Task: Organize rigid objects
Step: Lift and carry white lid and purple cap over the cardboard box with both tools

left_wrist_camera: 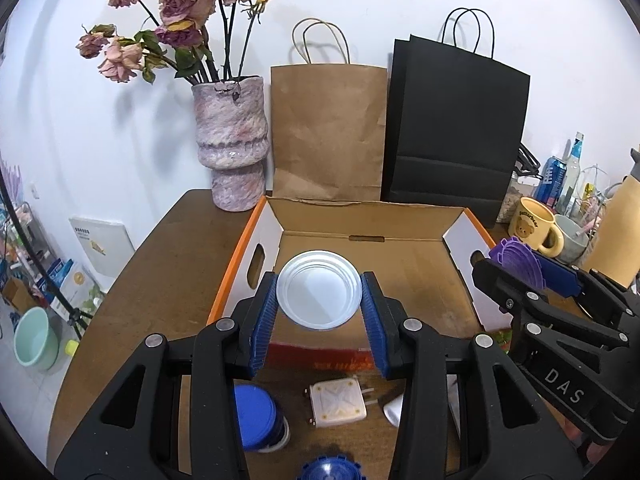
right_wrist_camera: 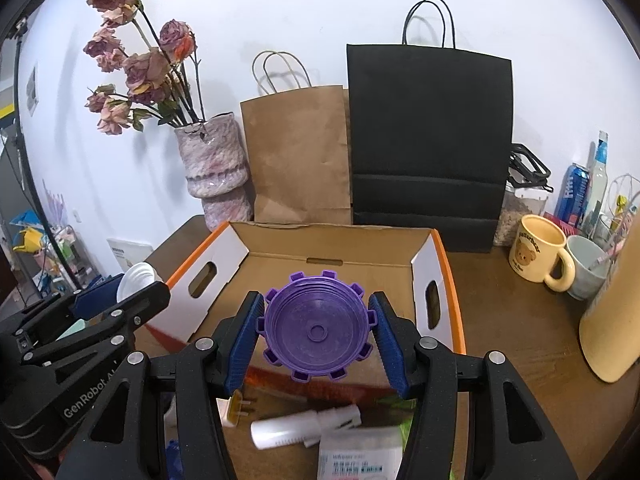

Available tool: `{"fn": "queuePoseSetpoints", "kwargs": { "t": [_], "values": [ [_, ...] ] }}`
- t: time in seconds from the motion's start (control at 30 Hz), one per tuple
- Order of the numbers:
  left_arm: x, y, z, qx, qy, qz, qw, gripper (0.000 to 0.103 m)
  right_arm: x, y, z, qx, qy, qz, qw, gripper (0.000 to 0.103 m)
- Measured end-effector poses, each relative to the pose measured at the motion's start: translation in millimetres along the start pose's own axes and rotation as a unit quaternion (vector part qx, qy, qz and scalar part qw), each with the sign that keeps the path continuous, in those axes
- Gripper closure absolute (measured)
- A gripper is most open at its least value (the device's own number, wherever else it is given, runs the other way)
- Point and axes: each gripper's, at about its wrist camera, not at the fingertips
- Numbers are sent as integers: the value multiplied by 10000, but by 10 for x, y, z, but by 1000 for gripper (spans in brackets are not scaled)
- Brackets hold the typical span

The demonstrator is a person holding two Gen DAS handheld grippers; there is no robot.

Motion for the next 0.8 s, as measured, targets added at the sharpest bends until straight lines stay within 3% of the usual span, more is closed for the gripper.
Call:
{"fn": "queuePoseSetpoints", "kwargs": {
  "t": [0.8],
  "values": [
    [63,-15,-904,283,354,-253,9987,66,53,-216,-846,-247,524,179,9982,44]
  ]
}}
Point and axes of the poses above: each gripper's, at about its wrist camera, not at the fingertips, and z roughly against the way its jaws point, y to its left, x to its top, and after that the axes turned 12 degrees about -y, right-handed
